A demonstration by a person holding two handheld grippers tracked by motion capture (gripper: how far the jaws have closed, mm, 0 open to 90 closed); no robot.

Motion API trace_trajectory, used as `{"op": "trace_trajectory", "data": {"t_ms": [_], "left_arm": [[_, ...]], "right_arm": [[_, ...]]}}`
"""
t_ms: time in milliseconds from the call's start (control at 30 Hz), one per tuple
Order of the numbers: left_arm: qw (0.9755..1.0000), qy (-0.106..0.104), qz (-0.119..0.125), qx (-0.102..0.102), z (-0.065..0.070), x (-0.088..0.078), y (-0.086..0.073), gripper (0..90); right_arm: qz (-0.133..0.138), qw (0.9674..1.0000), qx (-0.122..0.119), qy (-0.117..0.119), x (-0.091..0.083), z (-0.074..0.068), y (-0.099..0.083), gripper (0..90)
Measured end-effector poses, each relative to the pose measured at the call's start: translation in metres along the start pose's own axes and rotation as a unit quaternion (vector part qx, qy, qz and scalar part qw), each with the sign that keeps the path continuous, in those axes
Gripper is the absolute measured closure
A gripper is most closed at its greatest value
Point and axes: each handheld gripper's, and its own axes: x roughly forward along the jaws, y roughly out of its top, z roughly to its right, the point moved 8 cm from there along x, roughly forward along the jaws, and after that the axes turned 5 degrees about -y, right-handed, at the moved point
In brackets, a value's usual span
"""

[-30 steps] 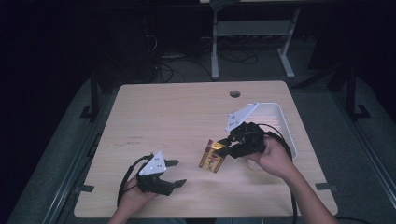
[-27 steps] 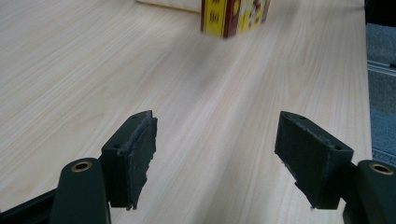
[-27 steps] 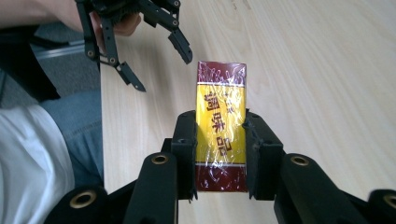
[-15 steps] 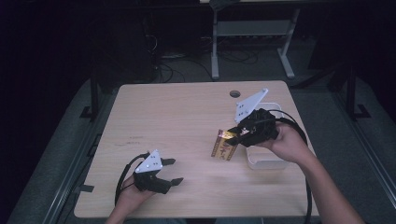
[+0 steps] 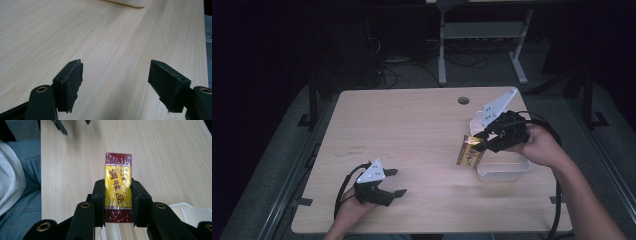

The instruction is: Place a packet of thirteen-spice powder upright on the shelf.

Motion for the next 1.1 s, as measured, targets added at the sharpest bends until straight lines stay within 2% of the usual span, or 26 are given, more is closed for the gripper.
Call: {"op": "trace_trajectory", "data": {"t_ms": [200,367,533,700,967,1100], "left_arm": [[1.0000,0.001,-0.001,-0.002,-0.001,0.000,0.000,26.1],[1.0000,0.000,0.001,-0.004,-0.001,-0.001,0.000,26.1],[1.0000,0.000,0.001,-0.006,-0.002,0.000,-0.001,25.8],[1.0000,-0.003,-0.002,-0.008,-0.002,0.002,-0.002,25.4],[0.9999,-0.003,-0.003,-0.013,-0.004,0.003,-0.002,25.3],[0.9999,-0.002,-0.001,-0.016,-0.005,0.002,-0.003,25.2]], "right_arm": [[-0.009,0.9998,-0.002,-0.016,-0.011,0.006,-0.011,68.1],[-0.019,0.9992,-0.009,-0.035,-0.019,0.013,-0.027,68.1],[-0.026,0.9992,0.003,-0.031,-0.022,0.017,-0.042,68.1],[-0.038,0.9989,0.000,-0.028,-0.025,0.018,-0.054,68.1],[-0.046,0.9985,-0.025,-0.018,-0.030,0.017,-0.062,68.1],[-0.038,0.9987,-0.035,-0.007,-0.031,0.014,-0.067,68.1]]}}
